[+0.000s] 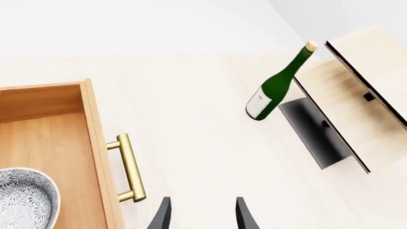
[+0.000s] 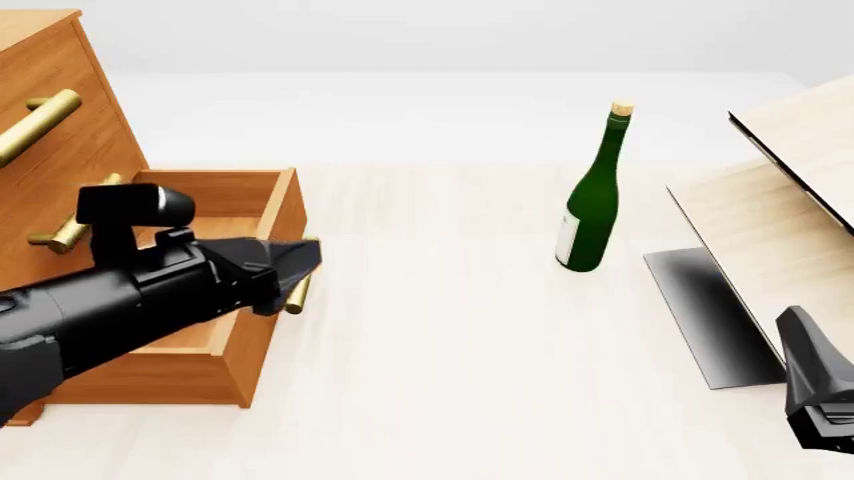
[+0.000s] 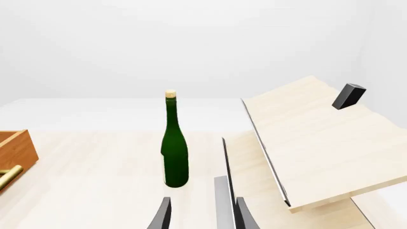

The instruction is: Put the bowl in the bottom drawer of the cabinet and close it.

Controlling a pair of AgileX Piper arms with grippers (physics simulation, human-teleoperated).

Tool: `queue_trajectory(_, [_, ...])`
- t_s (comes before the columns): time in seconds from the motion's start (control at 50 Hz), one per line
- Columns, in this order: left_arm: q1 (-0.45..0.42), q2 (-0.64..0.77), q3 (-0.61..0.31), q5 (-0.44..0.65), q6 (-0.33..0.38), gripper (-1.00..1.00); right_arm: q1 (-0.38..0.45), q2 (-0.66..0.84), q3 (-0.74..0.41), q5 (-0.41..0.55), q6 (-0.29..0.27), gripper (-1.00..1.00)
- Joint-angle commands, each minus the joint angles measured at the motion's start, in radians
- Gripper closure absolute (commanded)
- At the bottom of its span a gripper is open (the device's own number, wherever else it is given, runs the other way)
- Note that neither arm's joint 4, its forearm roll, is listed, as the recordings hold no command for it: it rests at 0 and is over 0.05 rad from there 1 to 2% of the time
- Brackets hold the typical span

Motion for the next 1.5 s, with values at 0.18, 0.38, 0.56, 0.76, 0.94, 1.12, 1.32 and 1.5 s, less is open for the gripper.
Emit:
queue_trajectory(0.18, [-0.052, 0.122, 0.000, -0.064, -0.082, -1.00, 0.000, 0.000, 0.000, 0.000, 0.000, -1.00])
queue_trajectory(0.38, [-0.068, 0.182, 0.013, -0.100, -0.119, -1.00, 0.000, 0.000, 0.000, 0.000, 0.000, -1.00])
queue_trajectory(0.56, [-0.082, 0.236, 0.024, -0.129, -0.152, -1.00, 0.000, 0.000, 0.000, 0.000, 0.000, -1.00])
queue_trajectory(0.76, [-0.105, 0.296, 0.037, -0.165, -0.193, -1.00, 0.000, 0.000, 0.000, 0.000, 0.000, -1.00])
queue_trajectory(0.94, [-0.108, 0.342, 0.046, -0.188, -0.213, -1.00, 0.000, 0.000, 0.000, 0.000, 0.000, -1.00])
queue_trajectory(1.12, [-0.083, 0.371, 0.055, -0.198, -0.219, -1.00, 0.000, 0.000, 0.000, 0.000, 0.000, -1.00])
queue_trajectory(1.32, [-0.019, 0.393, 0.062, -0.188, -0.200, -1.00, 0.000, 0.000, 0.000, 0.000, 0.000, -1.00])
queue_trajectory(1.5, [0.042, 0.392, 0.066, -0.169, -0.176, -1.00, 0.000, 0.000, 0.000, 0.000, 0.000, -1.00])
